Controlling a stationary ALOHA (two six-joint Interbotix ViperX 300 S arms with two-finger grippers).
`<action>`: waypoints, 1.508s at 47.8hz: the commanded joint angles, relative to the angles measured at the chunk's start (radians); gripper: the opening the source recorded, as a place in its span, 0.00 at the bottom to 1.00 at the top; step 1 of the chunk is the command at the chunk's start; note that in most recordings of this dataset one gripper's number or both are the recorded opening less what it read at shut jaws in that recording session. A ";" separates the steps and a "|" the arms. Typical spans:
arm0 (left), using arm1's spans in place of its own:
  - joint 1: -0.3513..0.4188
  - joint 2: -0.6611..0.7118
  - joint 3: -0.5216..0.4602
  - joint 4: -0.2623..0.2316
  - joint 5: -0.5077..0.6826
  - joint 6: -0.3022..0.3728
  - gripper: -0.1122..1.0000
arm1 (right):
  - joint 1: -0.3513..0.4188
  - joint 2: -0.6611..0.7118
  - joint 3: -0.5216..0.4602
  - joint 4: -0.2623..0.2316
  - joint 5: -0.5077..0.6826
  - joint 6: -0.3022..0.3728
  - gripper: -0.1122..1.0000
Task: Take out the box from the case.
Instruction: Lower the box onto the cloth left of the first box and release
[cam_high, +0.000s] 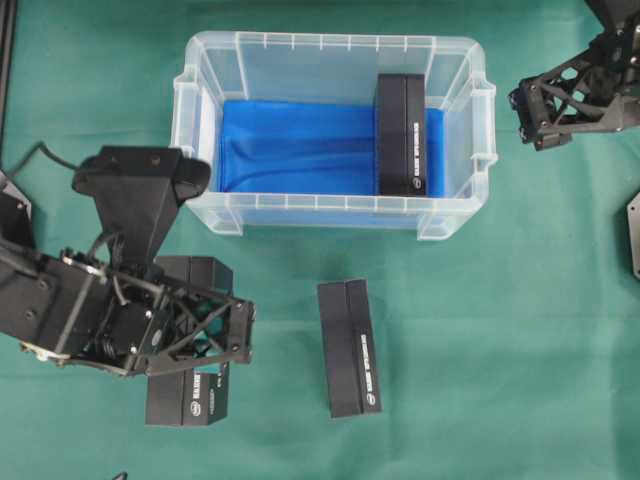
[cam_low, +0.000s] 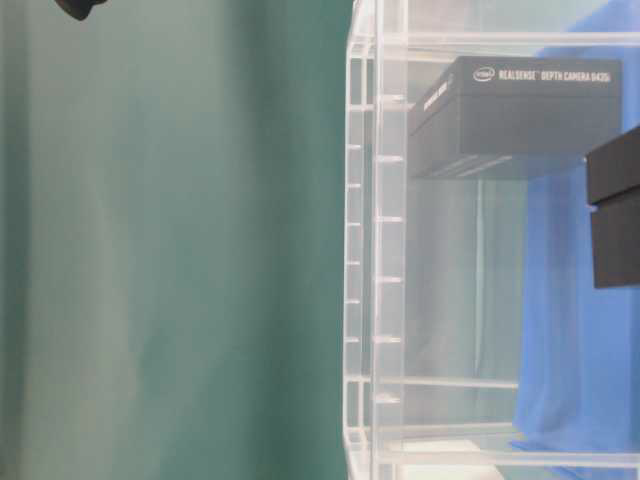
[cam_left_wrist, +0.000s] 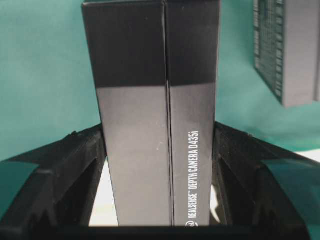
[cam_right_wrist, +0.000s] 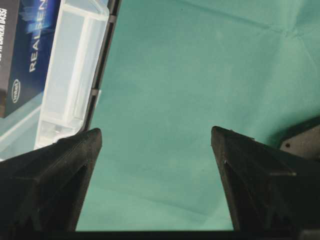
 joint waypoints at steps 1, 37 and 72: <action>-0.006 -0.046 0.066 0.003 -0.086 -0.002 0.65 | 0.002 -0.012 -0.009 -0.002 -0.002 0.000 0.88; -0.021 0.002 0.377 0.009 -0.477 -0.006 0.65 | 0.002 -0.012 -0.009 -0.002 -0.002 0.008 0.88; 0.002 0.026 0.414 0.018 -0.620 0.002 0.65 | 0.003 -0.012 -0.009 -0.002 0.000 0.008 0.88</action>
